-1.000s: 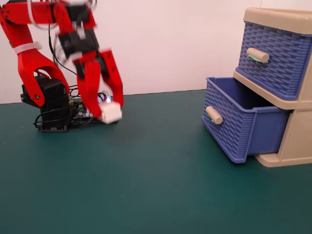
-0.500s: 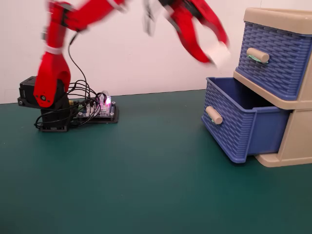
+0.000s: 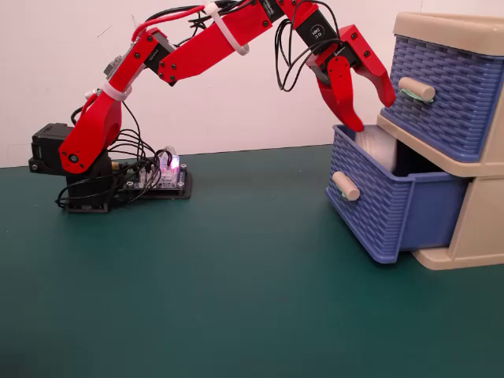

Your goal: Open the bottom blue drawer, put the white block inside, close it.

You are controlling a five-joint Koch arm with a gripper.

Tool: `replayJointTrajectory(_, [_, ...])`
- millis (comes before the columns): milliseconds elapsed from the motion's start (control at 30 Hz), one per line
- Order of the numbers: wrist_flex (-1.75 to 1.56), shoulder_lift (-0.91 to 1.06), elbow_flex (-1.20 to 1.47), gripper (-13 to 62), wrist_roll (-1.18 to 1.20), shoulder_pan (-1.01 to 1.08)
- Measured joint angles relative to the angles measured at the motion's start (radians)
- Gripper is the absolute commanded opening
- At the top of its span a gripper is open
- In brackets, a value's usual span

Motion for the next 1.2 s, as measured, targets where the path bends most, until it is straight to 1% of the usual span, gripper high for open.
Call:
replayJointTrajectory(167, [0.005, 0.012, -0.034, 33.7, 0.049, 0.000])
replayJointTrajectory(300, [0.149, 0.103, -0.032, 33.6, 0.044, 0.005])
replayJointTrajectory(400, [0.368, 0.152, -0.037, 33.6, -0.023, 0.041])
replayJointTrajectory(533, [0.430, 0.123, 0.014, 33.5, -0.150, 0.091])
replayJointTrajectory(700, [0.411, -0.020, 0.021, 33.6, -0.216, 0.098])
replayJointTrajectory(933, [0.319, -0.115, 0.021, 33.3, -0.239, 0.097])
replayJointTrajectory(1067, [0.230, -0.146, 0.021, 33.4, -0.235, 0.092])
replayJointTrajectory(1200, [0.054, -0.216, 0.020, 33.5, -0.229, 0.078])
